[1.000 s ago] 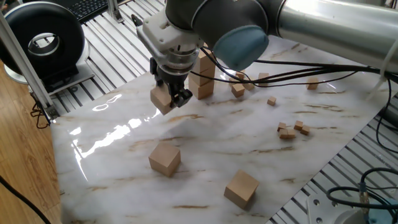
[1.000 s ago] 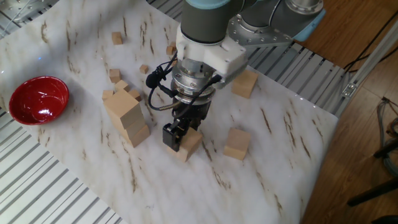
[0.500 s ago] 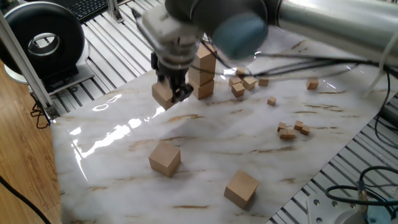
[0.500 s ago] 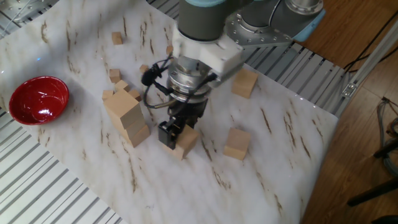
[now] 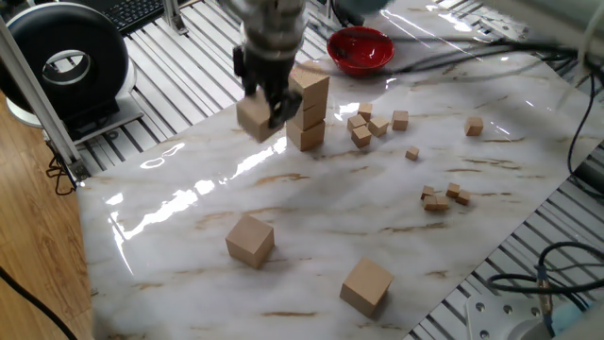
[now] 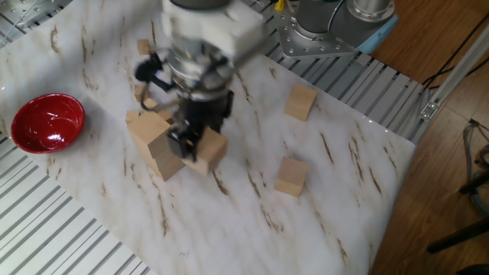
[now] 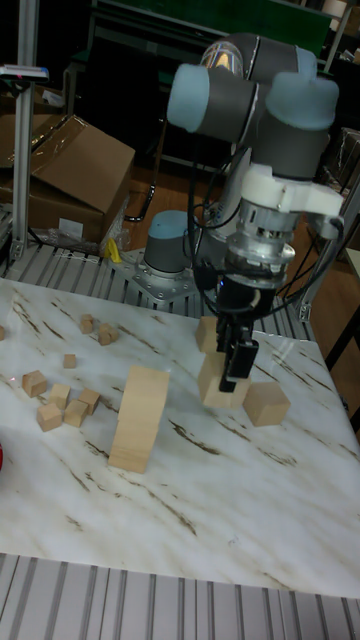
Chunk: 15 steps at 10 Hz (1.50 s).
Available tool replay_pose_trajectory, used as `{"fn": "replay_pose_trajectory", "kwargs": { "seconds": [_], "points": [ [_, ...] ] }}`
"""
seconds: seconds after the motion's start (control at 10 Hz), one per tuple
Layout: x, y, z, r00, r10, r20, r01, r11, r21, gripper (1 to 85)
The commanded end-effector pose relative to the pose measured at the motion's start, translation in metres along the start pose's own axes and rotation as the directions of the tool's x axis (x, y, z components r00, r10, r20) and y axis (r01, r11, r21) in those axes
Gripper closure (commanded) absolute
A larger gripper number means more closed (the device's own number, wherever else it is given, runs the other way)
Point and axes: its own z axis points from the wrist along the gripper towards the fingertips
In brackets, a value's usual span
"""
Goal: Stack the blocks in a vertical line of five
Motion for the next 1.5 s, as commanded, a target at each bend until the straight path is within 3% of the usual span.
{"fn": "replay_pose_trajectory", "kwargs": {
  "seconds": [0.0, 0.4, 0.7, 1.1, 1.2, 1.4],
  "points": [
    [0.028, 0.010, -0.041, 1.000, -0.015, -0.007, 0.014, 0.999, -0.032, 35.7],
    [0.022, 0.021, -0.055, 0.992, 0.119, 0.035, -0.116, 0.991, -0.058, 35.7],
    [0.053, 0.021, -0.057, 0.980, 0.200, -0.018, -0.200, 0.978, -0.057, 40.7],
    [0.056, 0.033, -0.061, 0.969, 0.246, 0.003, -0.245, 0.966, -0.082, 35.3],
    [0.062, 0.030, -0.061, 0.965, 0.260, -0.015, -0.261, 0.963, -0.066, 35.7],
    [0.063, 0.015, -0.061, 0.955, 0.297, -0.005, -0.297, 0.955, -0.010, 35.3]
  ]
}}
